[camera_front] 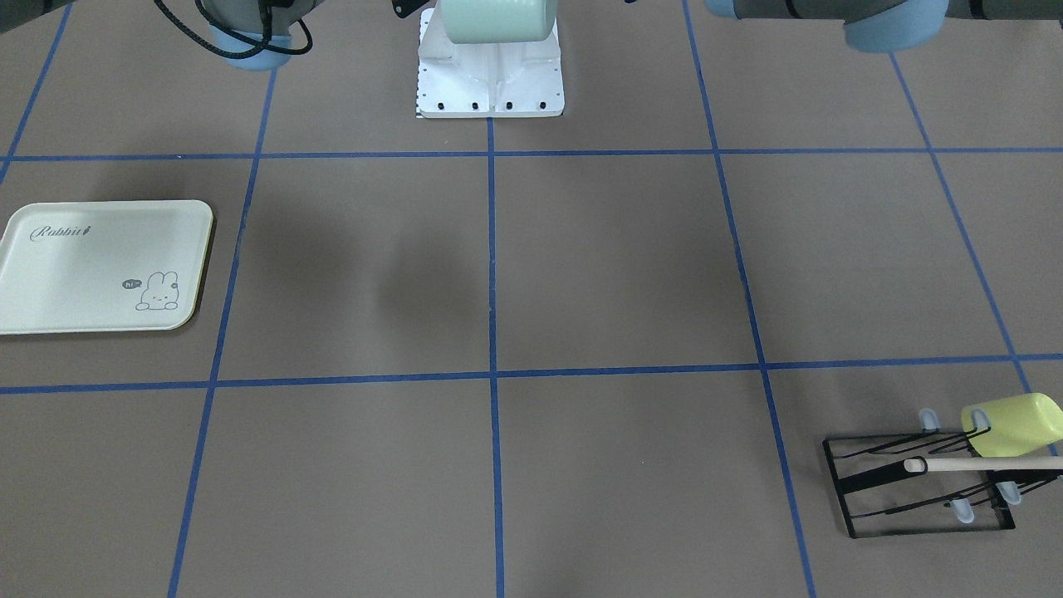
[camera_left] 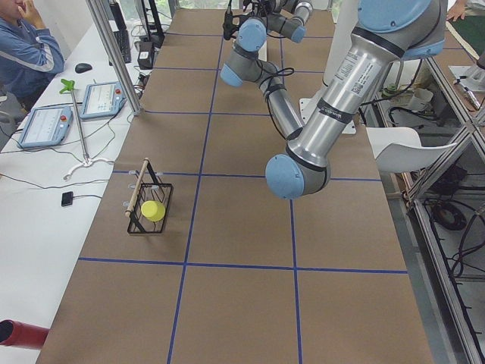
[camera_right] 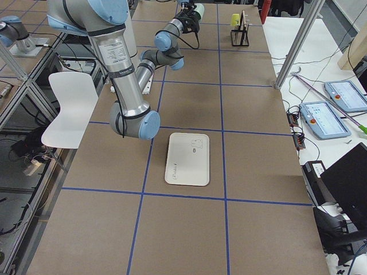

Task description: Left arm grabs green cup and hands to right arm on tray

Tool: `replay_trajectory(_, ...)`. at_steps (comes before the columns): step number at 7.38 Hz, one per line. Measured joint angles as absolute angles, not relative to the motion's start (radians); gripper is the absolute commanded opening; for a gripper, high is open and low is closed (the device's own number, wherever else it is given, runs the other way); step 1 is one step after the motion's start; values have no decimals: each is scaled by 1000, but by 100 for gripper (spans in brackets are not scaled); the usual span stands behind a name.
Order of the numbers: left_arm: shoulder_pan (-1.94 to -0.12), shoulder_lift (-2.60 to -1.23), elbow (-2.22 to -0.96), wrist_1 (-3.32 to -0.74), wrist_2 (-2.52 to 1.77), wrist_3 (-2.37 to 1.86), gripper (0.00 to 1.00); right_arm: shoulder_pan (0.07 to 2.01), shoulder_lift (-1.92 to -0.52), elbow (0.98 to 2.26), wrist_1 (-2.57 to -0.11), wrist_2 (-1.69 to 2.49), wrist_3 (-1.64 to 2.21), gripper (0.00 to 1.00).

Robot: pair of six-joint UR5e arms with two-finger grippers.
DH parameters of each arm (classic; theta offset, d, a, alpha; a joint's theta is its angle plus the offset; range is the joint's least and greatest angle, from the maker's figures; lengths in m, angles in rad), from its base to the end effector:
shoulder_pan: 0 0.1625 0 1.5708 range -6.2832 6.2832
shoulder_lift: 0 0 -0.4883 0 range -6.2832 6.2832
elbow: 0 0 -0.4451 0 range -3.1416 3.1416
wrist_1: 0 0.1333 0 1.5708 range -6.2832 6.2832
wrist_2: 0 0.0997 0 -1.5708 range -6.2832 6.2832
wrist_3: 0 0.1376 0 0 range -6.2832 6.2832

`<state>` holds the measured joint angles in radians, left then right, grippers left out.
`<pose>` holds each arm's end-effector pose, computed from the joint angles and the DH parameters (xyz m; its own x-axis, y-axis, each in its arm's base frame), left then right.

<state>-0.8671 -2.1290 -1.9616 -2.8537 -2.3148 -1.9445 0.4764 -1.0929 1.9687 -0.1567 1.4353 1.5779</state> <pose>0.3166 -0.4351 0.0740 -0.4484 0.1133 -0.8866 0.0552 0.9936 0.0990 -0.4160 -0.3856 0.0894 -0.5892 -0.2961 0.7518 -0.5405 0.8360 -0.0943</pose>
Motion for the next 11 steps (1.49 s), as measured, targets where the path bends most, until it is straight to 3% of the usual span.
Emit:
replay_trajectory(3, -868, -2126, -1934, -2852, -2313, -1938, 100, 544, -1117, 1983, -413, 1439, 1576, 0)
replay_trajectory(7, -873, -2026, -1845, -2784, -2310, -1769, 100, 680, -1123, 2138, -1149, 1634, 1523, 0)
replay_trajectory(11, -931, -1959, -1848, -2321, -2303, -1321, 100, 771, -1115, 2208, -1717, 1762, 1252, 0)
